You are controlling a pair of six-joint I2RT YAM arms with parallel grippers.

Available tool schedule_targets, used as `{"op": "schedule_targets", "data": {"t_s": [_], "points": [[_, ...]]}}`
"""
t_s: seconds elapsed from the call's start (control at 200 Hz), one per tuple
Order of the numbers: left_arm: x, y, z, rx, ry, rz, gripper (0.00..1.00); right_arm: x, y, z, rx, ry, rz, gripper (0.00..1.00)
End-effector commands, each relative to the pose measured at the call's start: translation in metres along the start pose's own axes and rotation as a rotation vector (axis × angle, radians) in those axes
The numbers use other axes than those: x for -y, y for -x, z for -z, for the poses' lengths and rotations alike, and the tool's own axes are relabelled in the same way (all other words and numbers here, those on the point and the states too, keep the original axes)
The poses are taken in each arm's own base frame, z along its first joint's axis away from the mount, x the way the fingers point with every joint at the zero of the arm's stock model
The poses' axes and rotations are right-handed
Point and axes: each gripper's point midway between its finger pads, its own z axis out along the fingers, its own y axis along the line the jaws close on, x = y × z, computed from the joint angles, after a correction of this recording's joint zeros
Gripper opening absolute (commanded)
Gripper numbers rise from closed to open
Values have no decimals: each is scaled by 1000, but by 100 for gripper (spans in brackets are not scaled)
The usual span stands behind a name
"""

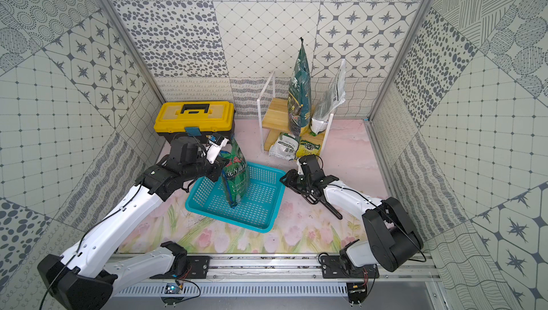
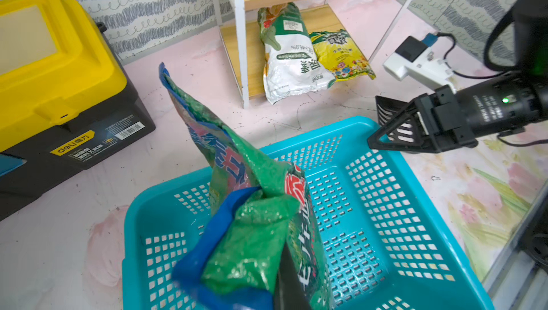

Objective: Take down the fertilizer bag from the shelf
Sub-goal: Place the fertilizer bag in the storage box.

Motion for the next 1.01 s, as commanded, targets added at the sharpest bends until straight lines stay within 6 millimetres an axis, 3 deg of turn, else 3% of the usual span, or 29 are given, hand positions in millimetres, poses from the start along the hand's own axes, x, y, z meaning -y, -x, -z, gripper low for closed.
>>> {"op": "schedule_targets", "data": {"t_s": [0.0,0.23,0.475,0.755,1.001], "points": [[-21,42,11,248,63,-72,0,-12,12,2,57,29,22,33],[-71,-12,6,174,335,16,0,-11,18,8,85,16,31,22],[-122,-57,34,101,675,167,0,-9,20,10,92,11,28,18],[-141,-76,61,120,846,247,0,-6,21,14,98,1,36,18],[-132,-98,87,168,860,399,0,-4,20,13,95,-6,30,18]]}}
